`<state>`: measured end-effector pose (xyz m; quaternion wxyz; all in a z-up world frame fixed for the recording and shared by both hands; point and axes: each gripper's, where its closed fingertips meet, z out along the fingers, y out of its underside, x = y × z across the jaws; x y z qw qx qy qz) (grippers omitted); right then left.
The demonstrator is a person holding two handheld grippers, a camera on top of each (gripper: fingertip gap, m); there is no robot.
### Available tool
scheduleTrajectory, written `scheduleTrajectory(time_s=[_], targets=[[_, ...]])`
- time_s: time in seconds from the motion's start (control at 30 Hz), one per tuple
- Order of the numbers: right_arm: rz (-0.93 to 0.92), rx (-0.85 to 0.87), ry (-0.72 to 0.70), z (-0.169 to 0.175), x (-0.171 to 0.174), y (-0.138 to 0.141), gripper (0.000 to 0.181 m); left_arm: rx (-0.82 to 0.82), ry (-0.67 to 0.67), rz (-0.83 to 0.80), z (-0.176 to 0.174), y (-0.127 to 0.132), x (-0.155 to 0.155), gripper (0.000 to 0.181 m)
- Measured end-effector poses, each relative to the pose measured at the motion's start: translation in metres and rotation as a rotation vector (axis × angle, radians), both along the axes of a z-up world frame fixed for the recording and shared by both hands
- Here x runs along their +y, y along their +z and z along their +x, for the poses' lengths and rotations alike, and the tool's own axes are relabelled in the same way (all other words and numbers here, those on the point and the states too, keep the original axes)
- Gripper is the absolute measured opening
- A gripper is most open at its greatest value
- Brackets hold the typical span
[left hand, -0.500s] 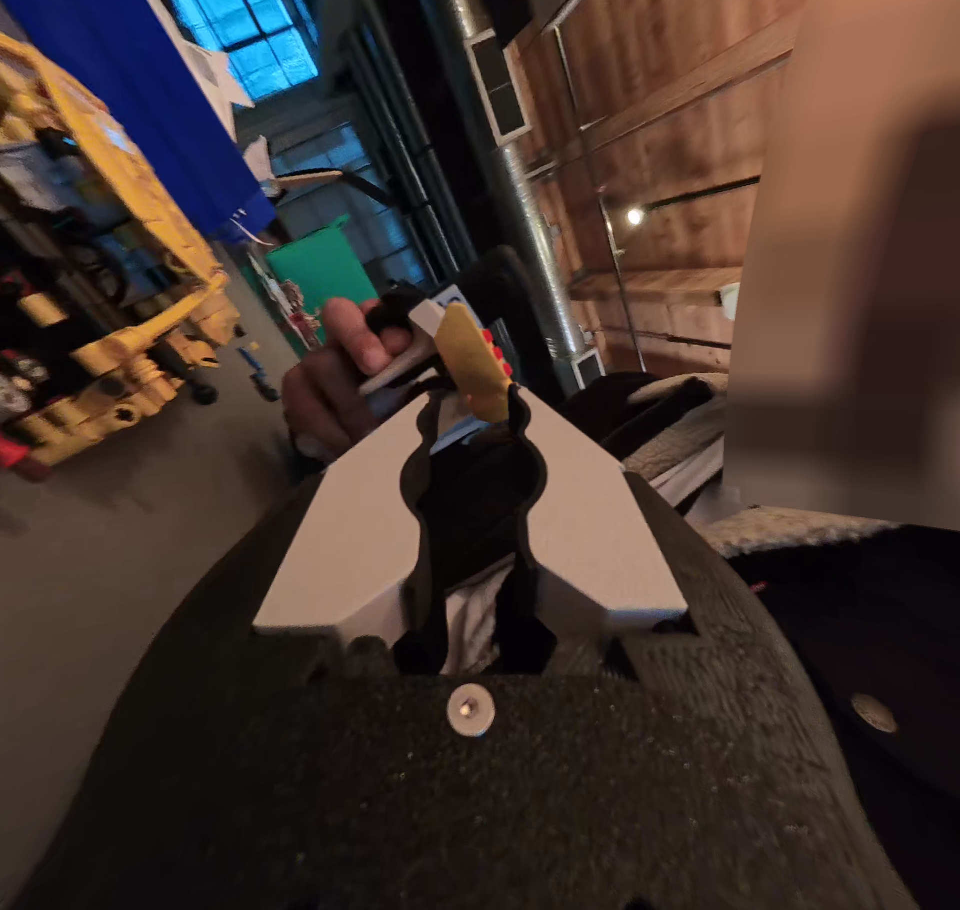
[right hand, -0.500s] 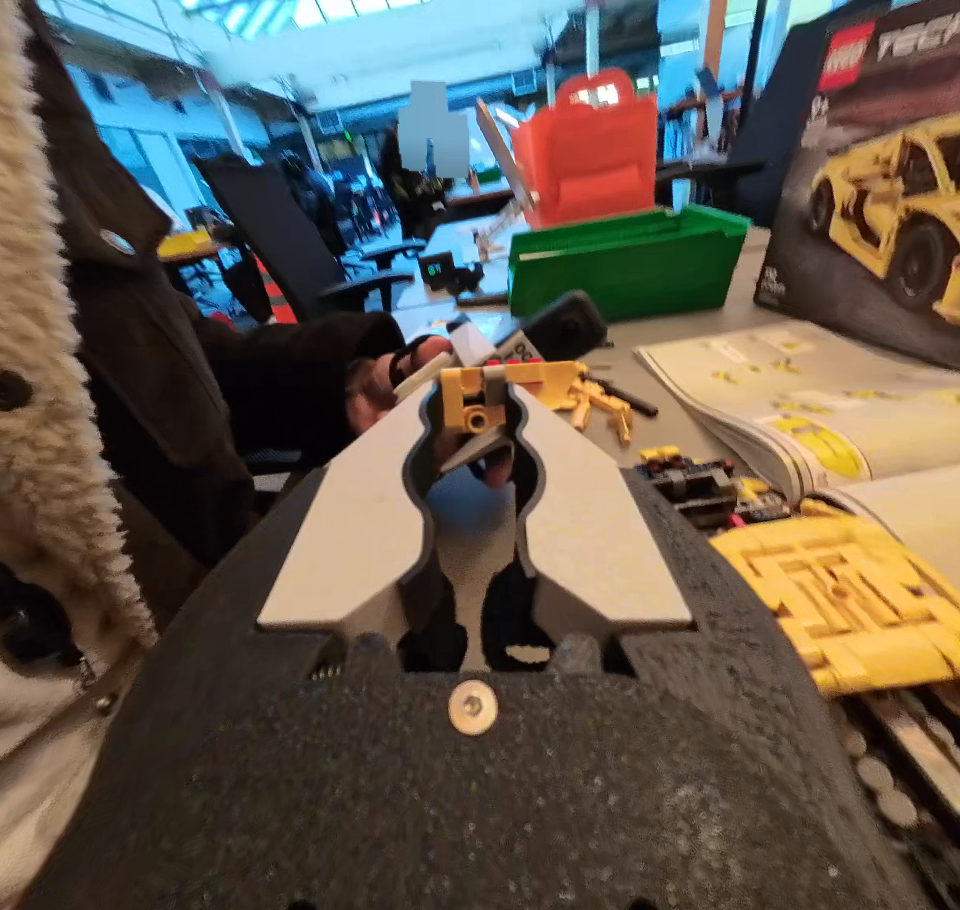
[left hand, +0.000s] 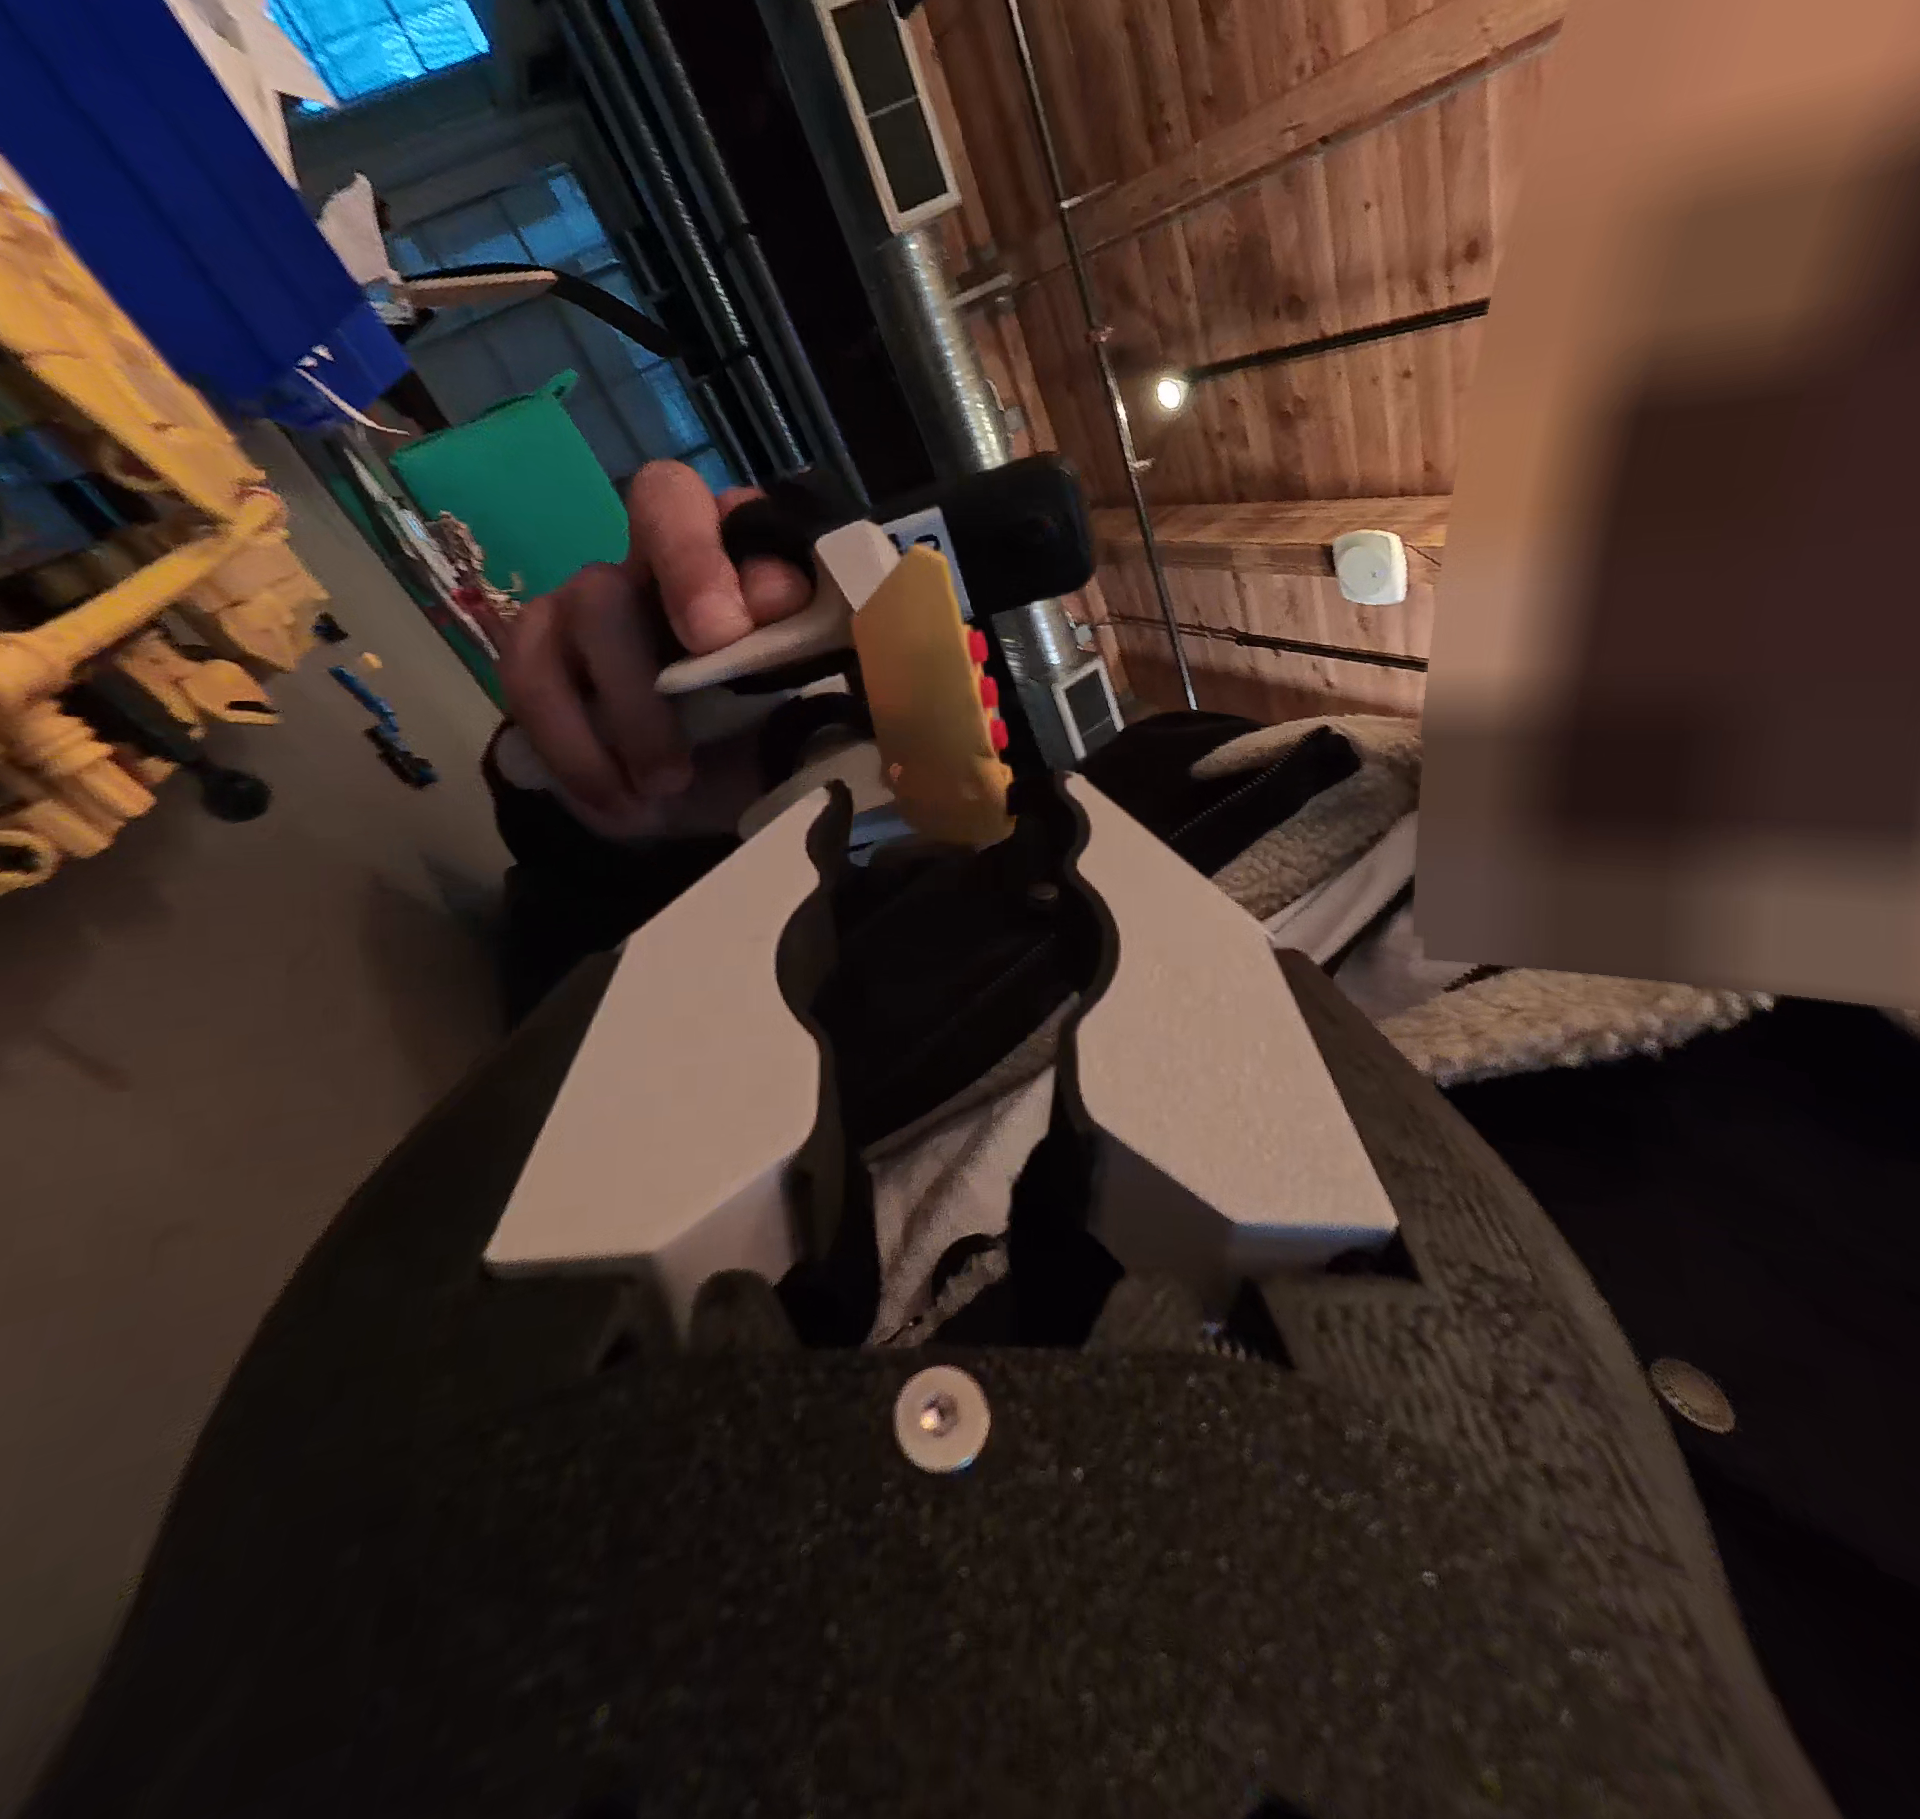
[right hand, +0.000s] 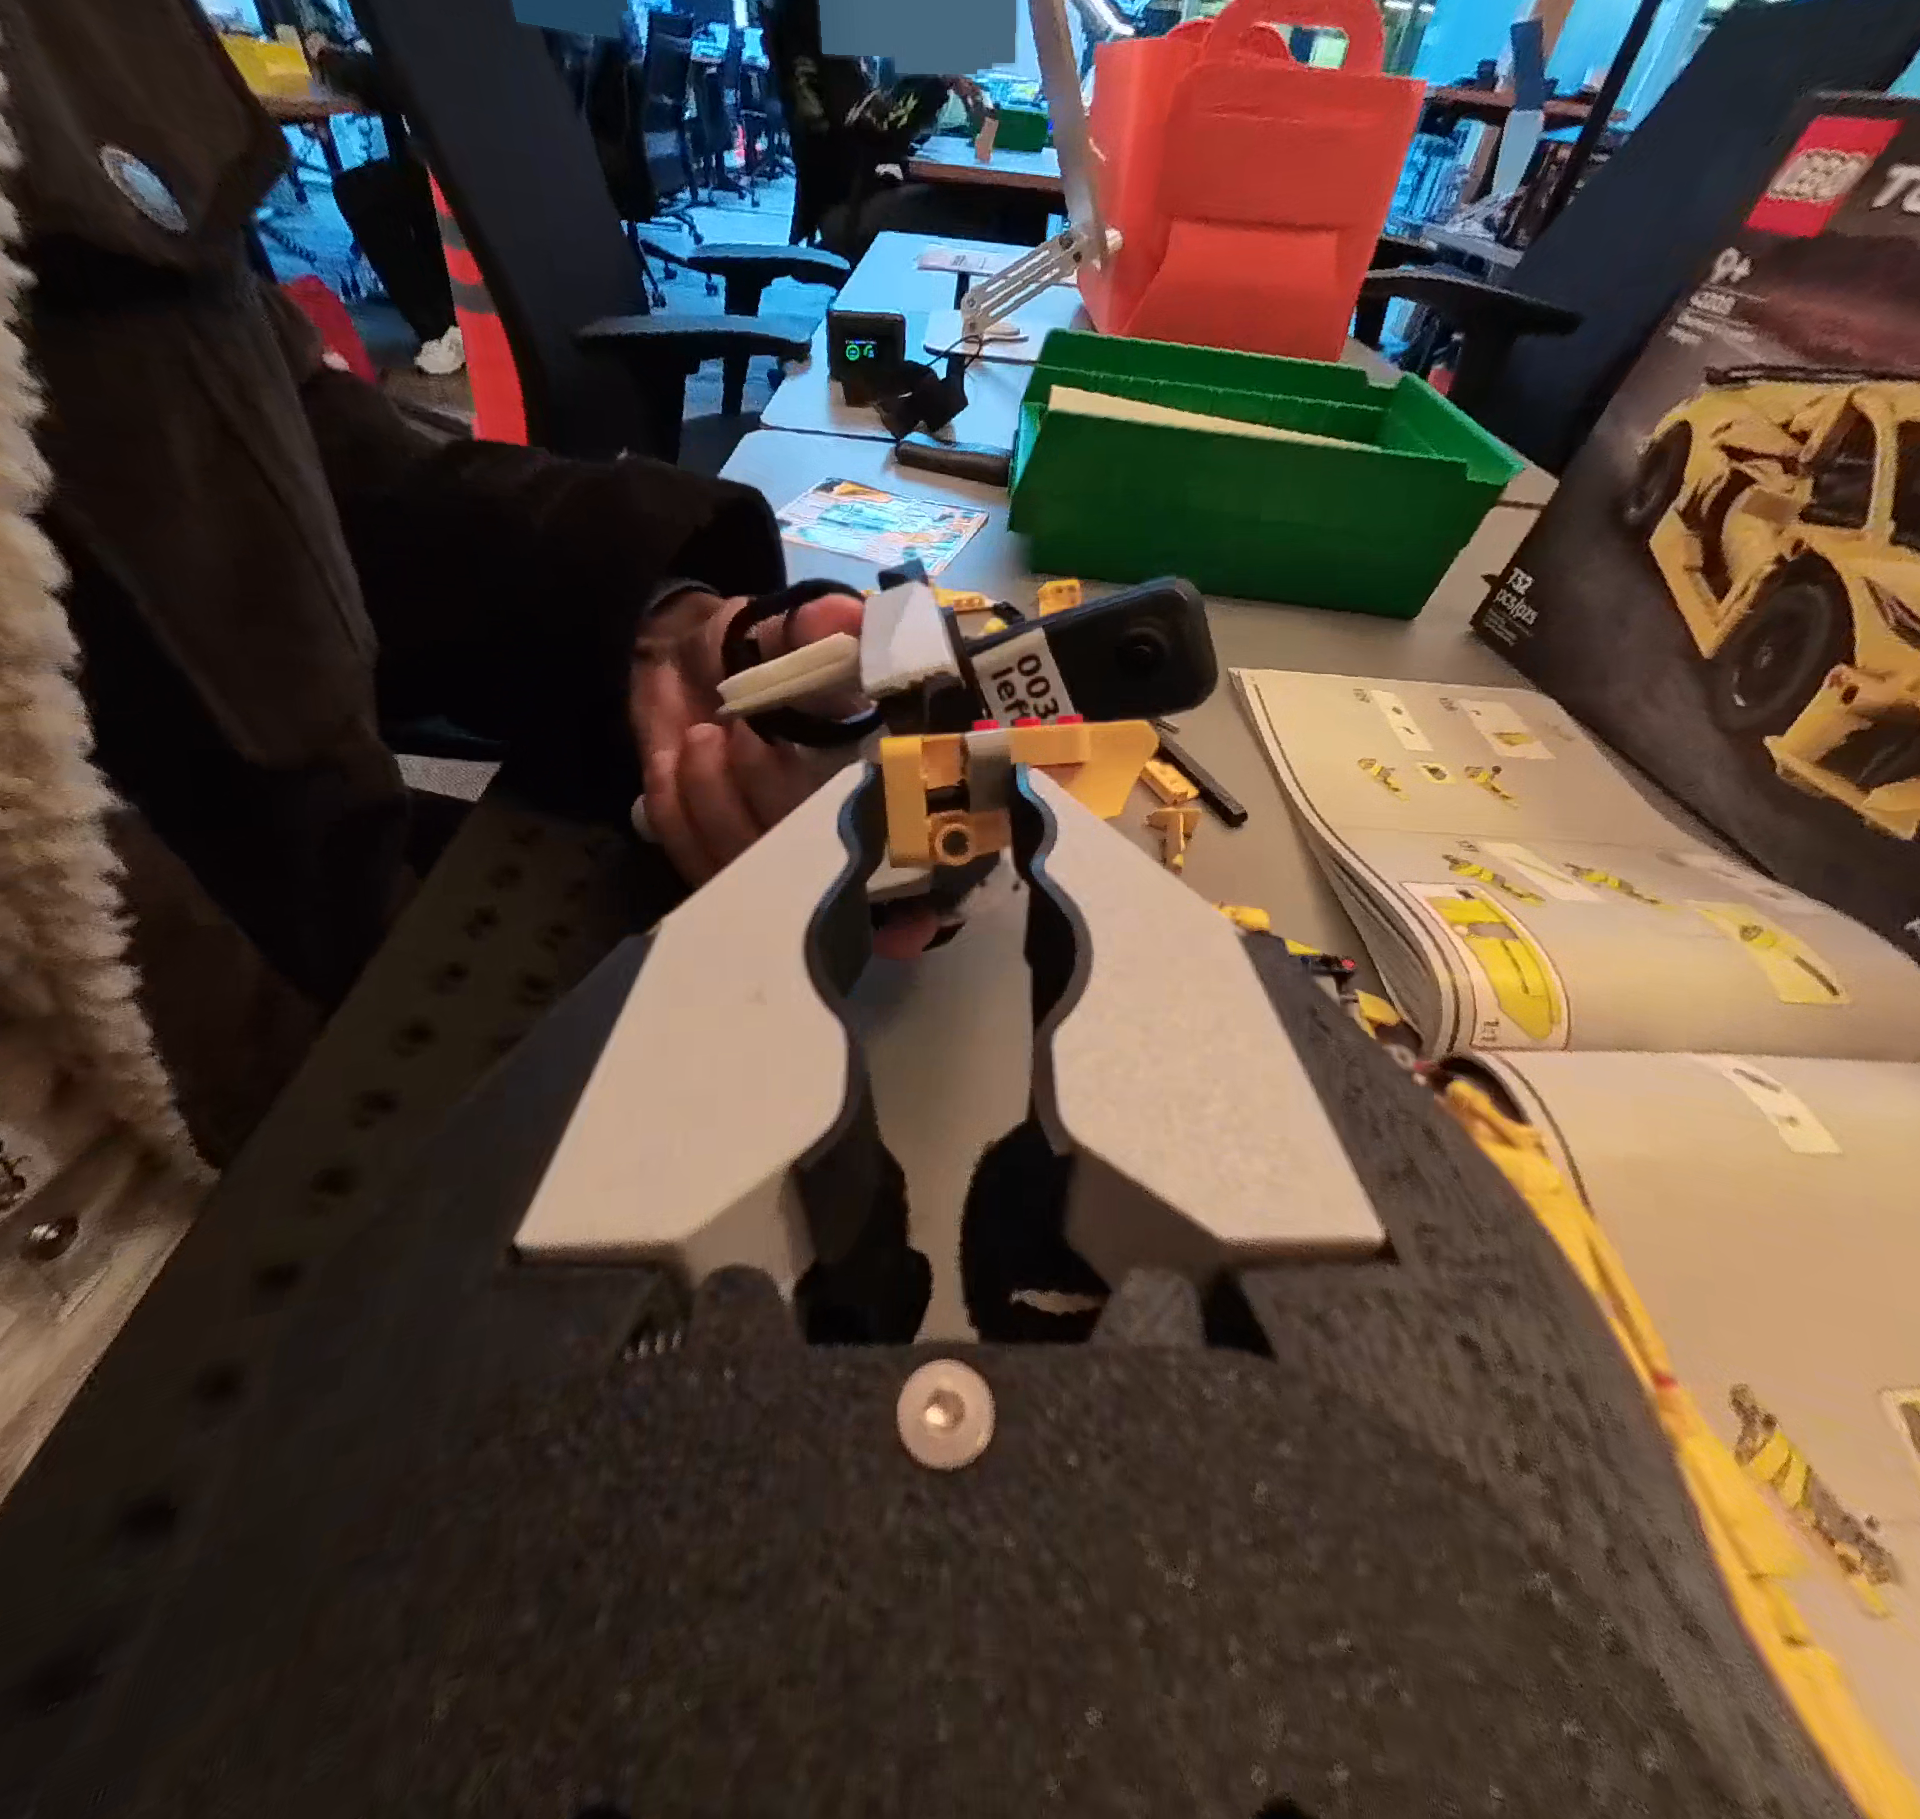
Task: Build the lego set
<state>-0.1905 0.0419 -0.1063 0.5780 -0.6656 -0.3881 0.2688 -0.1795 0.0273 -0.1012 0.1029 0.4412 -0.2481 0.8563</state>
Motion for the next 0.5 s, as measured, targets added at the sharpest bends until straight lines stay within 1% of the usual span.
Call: scheduleTrajectory(time_s=[0.07, 0.13, 0.23, 0.33, 0.4, 0.43, 0.5], targets=[[0.002, -0.043, 0.023, -0.007, 0.001, -0.003, 0.023, -0.031, -0.014, -0.022, -0.002, 0.006, -0.001, 0.036], [0.02, -0.068, 0.038, -0.012, 0.002, -0.002, 0.023, -0.034, 0.003, -0.004, -0.003, 0.005, -0.001, 0.025], [0.025, -0.103, 0.065, -0.015, 0.003, 0.003, 0.023, -0.06, 0.015, -0.015, -0.007, 0.01, 0.001, 0.025], [0.027, -0.131, 0.107, -0.019, 0.002, 0.01, 0.023, -0.102, 0.035, 0.018, -0.011, 0.018, 0.0, 0.025], [0.042, -0.138, 0.111, -0.019, 0.003, 0.018, 0.023, -0.131, 0.046, 0.017, -0.015, 0.024, 0.002, 0.027], [0.04, -0.137, 0.118, -0.02, 0.002, 0.021, 0.022, -0.137, 0.048, 0.011, -0.016, 0.026, 0.003, 0.025], [0.026, -0.159, 0.117, -0.02, 0.003, 0.021, 0.023, -0.138, 0.069, 0.038, -0.016, 0.026, 0.003, 0.025]])
